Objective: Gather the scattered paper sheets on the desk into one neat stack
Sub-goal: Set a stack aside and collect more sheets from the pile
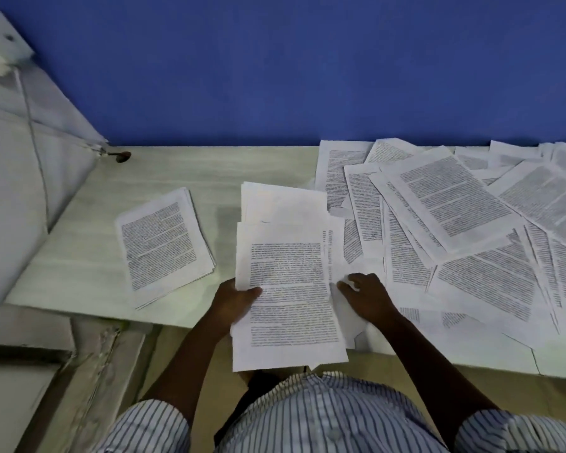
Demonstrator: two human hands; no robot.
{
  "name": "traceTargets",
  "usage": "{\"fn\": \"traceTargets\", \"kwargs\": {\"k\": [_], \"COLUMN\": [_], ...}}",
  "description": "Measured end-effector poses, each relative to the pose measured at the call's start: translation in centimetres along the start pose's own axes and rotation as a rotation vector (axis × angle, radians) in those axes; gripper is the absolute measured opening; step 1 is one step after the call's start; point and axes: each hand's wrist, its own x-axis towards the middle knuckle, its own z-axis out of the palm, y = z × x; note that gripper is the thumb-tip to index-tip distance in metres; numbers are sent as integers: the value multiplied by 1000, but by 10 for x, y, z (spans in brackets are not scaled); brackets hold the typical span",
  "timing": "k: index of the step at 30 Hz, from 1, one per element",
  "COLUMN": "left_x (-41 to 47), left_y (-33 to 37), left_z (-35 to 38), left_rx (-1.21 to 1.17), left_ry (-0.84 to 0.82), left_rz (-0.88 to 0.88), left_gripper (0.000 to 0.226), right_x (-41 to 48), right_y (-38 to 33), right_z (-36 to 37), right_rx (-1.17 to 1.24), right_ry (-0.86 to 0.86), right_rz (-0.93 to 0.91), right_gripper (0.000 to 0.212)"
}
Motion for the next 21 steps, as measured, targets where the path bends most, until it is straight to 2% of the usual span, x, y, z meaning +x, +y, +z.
{"fn": "traceTargets", "kwargs": {"k": [6,9,12,15,17,21], "left_x": [-21,-23,-24,-20,-18,-14], "left_y": [5,2,-7,-20,-26,-25], "left_z": [-17,-30,-45,-59,-63,-62], "left_rx": [-40,-107,-150,-203,-206,-257], "left_ry": [41,58,105,117,89,-87], "left_rz": [13,30,36,3,-13,-20], "left_gripper": [21,20,14,24,31,45], "right_x": [-2,-3,-12,-19,-17,-6], "right_y": [-7,-2,4,9,1,-25], "right_z": [-3,-7,-8,-6,-8,-19], "right_rx": [30,71,102,58,19,196], "right_ry": [-22,66,172,243,226,20], "right_rz": [9,31,57,8,-64,-62], "right_gripper": [48,43,46,52,53,46]}}
